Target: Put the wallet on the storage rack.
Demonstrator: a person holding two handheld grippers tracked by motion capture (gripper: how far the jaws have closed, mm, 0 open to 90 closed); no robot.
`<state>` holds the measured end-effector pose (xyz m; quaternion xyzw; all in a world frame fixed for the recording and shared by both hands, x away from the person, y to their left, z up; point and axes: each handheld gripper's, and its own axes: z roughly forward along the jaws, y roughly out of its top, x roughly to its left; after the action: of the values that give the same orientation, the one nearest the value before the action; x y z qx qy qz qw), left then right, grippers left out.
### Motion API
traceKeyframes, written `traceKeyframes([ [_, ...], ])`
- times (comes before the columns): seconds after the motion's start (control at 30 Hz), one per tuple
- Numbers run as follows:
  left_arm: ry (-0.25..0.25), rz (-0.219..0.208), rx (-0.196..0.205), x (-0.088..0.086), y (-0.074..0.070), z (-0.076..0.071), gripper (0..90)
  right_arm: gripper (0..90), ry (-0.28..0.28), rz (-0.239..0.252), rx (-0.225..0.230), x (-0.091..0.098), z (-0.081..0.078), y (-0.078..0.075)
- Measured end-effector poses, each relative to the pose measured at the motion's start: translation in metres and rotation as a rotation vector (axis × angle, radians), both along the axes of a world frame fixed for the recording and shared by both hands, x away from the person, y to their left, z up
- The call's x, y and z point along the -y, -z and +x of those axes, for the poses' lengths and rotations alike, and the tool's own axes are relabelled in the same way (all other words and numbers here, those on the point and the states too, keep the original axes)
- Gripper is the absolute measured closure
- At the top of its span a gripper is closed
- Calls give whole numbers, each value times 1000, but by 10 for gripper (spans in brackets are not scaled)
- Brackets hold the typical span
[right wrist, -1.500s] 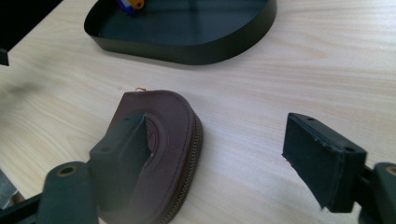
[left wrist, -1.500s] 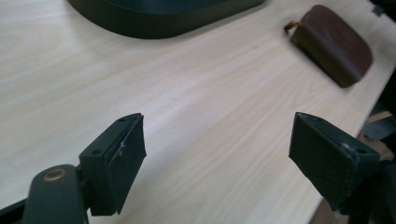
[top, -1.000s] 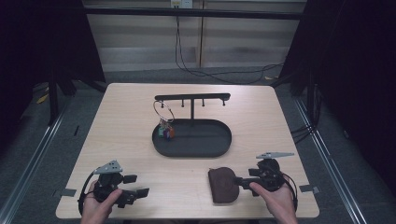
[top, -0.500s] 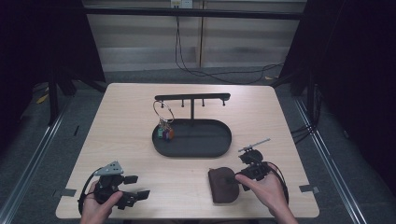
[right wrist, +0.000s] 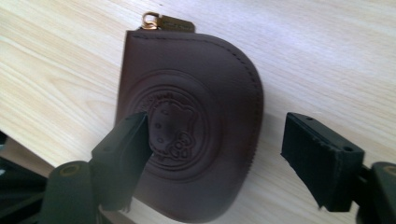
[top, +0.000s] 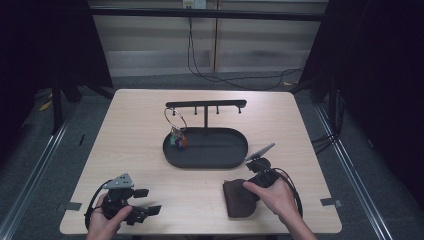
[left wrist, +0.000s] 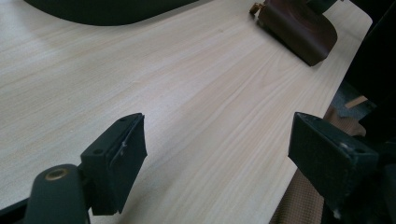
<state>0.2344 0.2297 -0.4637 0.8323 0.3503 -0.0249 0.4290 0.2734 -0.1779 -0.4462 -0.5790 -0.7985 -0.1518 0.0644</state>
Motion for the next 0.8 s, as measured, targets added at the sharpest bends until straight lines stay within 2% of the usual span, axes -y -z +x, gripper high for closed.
traceKeyframes([
  [0.1,-4,0,3,-1,0,1,192,211,-3,-4,-7,-3,0,3],
  [0.2,-7,0,3,-2,0,1,193,202,-14,-8,-34,-8,0,10],
  [0.27,-12,-2,1,-2,0,0,193,155,-13,-9,-38,-10,1,14],
  [0.4,-12,-2,3,-3,0,1,194,140,-2,6,-59,-11,4,18],
  [0.53,-16,-5,-1,-4,0,2,194,170,8,28,-96,-11,7,21],
  [0.57,-15,-6,-1,-4,0,2,194,195,8,46,-102,-11,8,22],
  [0.6,-14,-6,0,-4,0,2,195,243,13,95,-124,-10,9,23],
  [0.63,-15,-6,0,-4,0,2,195,248,18,108,-127,-9,9,24],
  [0.8,-15,-1,0,-3,0,2,195,265,19,110,-126,-8,9,23],
])
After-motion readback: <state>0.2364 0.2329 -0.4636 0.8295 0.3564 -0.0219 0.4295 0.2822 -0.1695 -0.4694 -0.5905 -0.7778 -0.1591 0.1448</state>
